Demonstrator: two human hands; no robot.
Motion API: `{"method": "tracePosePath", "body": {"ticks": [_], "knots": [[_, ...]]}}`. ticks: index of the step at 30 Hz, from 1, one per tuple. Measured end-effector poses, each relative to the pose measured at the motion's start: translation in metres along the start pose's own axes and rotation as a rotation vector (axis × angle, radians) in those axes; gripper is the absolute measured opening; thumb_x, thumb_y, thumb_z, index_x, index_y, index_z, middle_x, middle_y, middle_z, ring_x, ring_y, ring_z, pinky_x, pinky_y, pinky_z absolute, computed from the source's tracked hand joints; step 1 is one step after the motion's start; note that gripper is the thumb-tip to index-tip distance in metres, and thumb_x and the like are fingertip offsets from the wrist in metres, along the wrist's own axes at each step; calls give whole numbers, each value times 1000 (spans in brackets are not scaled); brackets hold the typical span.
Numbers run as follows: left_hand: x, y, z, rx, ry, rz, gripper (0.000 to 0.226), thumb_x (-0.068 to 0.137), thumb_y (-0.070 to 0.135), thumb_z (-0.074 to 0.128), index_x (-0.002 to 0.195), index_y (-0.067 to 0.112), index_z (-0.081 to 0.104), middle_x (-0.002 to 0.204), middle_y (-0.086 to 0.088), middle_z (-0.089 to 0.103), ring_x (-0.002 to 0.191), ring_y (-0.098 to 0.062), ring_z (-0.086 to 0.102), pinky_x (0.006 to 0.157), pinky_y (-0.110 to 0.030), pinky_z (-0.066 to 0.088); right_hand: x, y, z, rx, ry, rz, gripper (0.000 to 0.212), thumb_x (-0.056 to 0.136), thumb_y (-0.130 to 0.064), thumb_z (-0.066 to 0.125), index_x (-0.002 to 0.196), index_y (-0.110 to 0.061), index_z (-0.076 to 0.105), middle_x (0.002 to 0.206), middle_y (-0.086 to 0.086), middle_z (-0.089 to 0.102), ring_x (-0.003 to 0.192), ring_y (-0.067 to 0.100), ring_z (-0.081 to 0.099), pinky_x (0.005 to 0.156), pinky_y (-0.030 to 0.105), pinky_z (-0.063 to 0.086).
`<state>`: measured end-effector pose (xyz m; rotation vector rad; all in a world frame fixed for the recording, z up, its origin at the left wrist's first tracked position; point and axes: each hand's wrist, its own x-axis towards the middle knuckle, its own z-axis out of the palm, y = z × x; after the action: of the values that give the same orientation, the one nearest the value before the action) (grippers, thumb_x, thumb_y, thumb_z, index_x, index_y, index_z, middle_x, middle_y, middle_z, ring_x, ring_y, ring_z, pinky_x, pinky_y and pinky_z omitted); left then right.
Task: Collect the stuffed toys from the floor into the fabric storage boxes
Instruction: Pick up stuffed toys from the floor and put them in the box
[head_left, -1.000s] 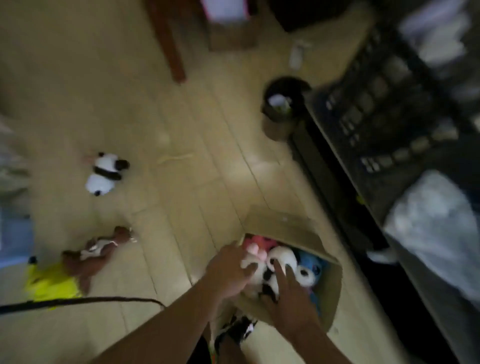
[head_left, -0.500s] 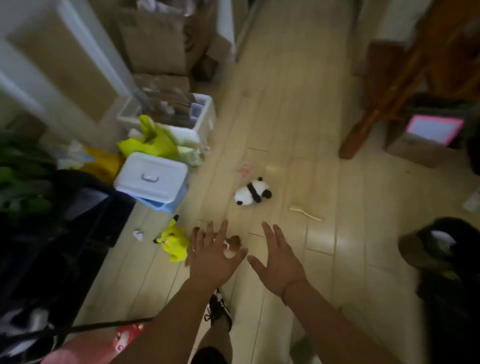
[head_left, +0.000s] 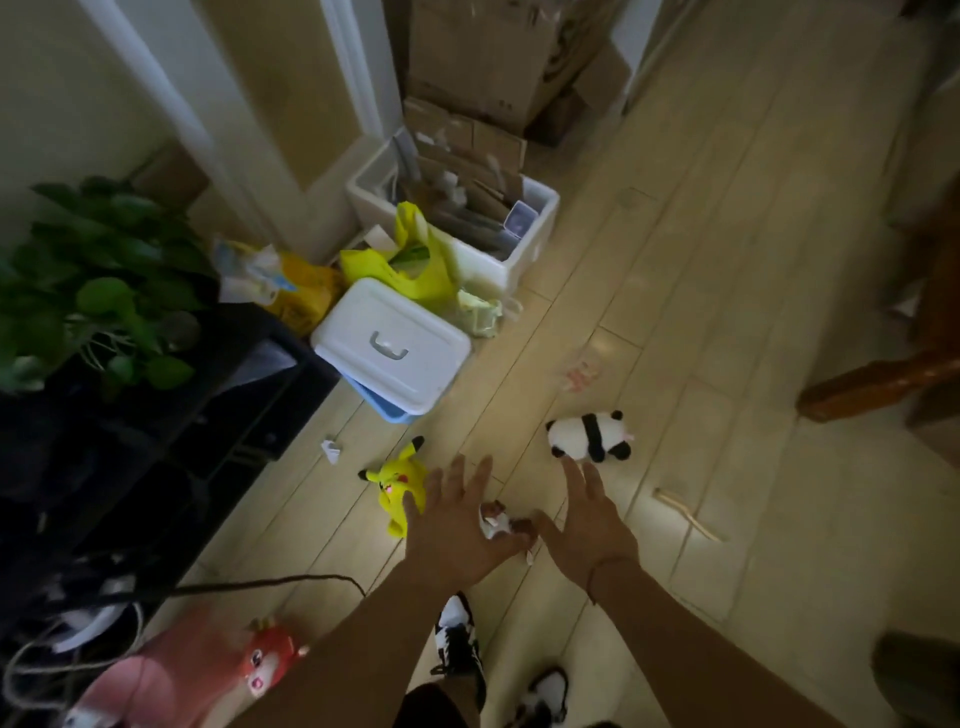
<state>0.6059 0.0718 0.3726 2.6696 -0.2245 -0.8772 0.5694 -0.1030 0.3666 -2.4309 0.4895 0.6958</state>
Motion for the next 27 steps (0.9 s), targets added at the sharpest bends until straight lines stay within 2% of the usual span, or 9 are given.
{"method": "tracePosePath", "body": {"ticks": [8,11,16,19,21,24,26,27], "knots": [[93,61,-6,-28,-90,50,89,84,71,43,153,39,-4,164,3,-4,150,-28,0,117,-57,9,81,45,-39,32,-4,104,82,89,-56,48,151,-27,2,160,3,4,134,30,37,102,45,42],[133,91,1,-28,-153,21,89,84,69,44,153,37,-2,164,4,-2,150,-25,2,118,-54,12,116,77,-53,80,-46,159,83,90,-55,47,152,-25,1,160,4,4,139,30,30,107,46,38],[213,133,21,-56,-245,-85,88,84,68,48,154,33,7,163,4,5,150,-20,5,118,-50,17,183,142,-67,164,-154,297,82,89,-55,48,151,-27,2,160,4,6,136,31,36,106,44,39],[265,150,47,-11,-319,-122,91,83,71,45,154,32,4,164,4,0,150,-22,-1,119,-54,12,232,181,-66,175,-204,353,81,91,-52,49,151,-26,3,160,3,5,140,28,30,109,41,35],[304,159,70,96,-412,-55,96,80,79,36,154,32,-4,163,5,-11,150,-24,-11,119,-57,1,273,206,-58,123,-221,346,81,90,-52,49,151,-27,2,160,4,6,140,28,29,109,42,36],[371,167,117,276,-452,148,110,57,87,9,153,34,-8,162,5,-15,149,-25,-16,115,-61,-5,339,245,-30,-22,-281,288,80,89,-54,47,150,-30,1,160,2,5,139,29,29,105,45,40],[419,165,153,320,-425,193,115,56,94,7,154,34,-3,163,5,-7,150,-24,-11,115,-63,-3,385,269,-8,-173,-296,217,76,90,-53,45,150,-31,2,159,0,6,136,28,32,100,46,41],[443,161,170,327,-417,193,112,62,95,11,154,33,0,164,5,-5,150,-24,-10,114,-63,-4,410,280,2,-250,-280,181,73,91,-52,44,149,-31,4,158,0,9,133,29,34,98,46,42]]}}
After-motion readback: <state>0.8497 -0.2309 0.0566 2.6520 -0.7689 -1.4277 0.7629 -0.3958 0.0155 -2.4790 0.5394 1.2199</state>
